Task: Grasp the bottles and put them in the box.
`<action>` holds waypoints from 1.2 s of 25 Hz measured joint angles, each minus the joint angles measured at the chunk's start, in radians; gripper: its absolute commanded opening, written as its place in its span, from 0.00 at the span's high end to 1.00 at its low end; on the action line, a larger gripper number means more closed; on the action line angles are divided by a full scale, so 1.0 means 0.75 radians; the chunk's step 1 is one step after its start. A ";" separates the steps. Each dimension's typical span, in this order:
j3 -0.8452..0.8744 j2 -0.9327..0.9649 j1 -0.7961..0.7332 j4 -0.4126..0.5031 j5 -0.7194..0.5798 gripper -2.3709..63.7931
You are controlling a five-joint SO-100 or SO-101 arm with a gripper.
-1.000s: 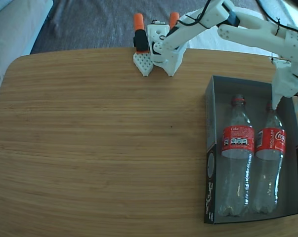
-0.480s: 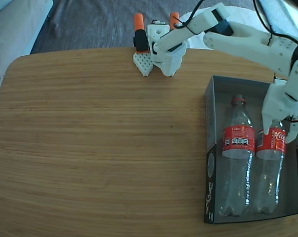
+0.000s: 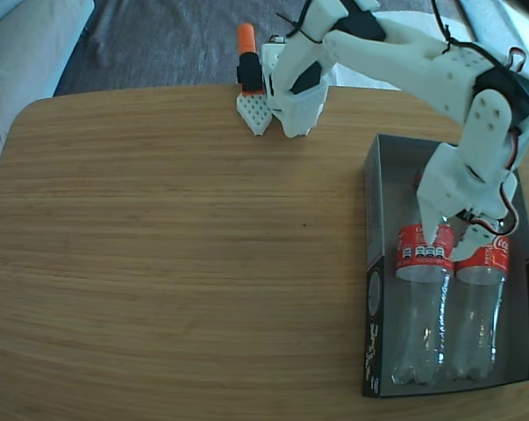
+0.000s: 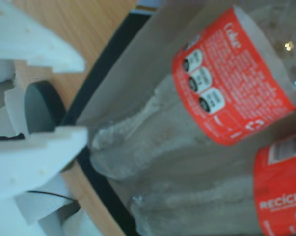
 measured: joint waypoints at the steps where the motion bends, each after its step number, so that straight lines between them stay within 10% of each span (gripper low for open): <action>1: 0.010 0.010 0.018 0.000 0.004 0.90; 30: 0.207 0.192 0.225 0.000 0.006 0.97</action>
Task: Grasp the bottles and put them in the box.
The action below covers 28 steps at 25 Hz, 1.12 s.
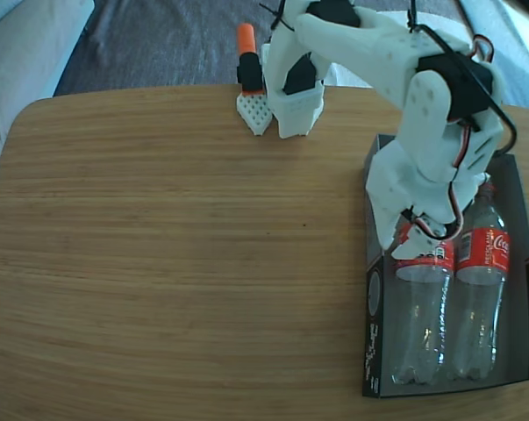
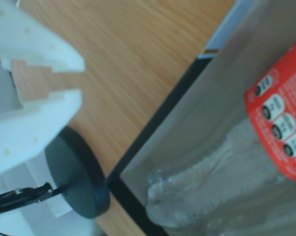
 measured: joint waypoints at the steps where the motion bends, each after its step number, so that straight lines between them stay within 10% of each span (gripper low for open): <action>1: 0.018 0.016 0.002 0.000 -0.002 0.97; 28: 1.025 0.828 0.227 -0.137 -0.016 0.97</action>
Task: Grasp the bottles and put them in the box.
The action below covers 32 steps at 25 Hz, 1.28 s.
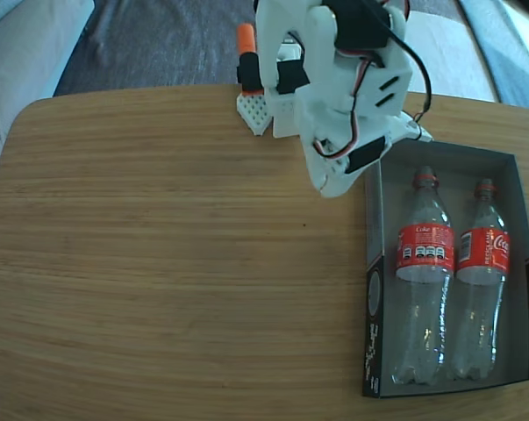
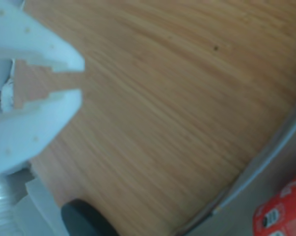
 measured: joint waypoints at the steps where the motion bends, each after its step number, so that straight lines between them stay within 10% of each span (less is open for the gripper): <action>1: 0.037 0.035 0.014 -0.004 0.000 0.97; 32: 0.890 0.755 0.223 -0.475 0.008 0.97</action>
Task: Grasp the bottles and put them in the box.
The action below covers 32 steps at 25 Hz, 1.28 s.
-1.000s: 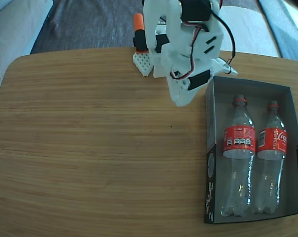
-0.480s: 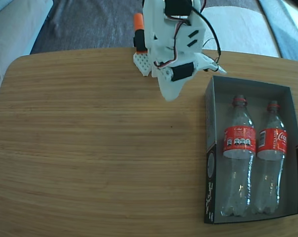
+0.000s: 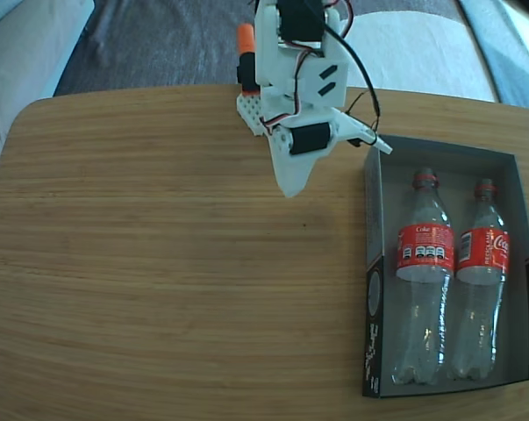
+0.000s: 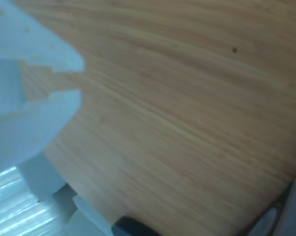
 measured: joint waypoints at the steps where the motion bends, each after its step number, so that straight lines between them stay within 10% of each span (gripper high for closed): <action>1: 0.029 0.029 0.000 -0.014 0.000 0.97; 14: 0.356 0.362 0.029 -0.237 0.010 0.97; 32: 0.581 0.659 0.157 -0.262 0.603 0.97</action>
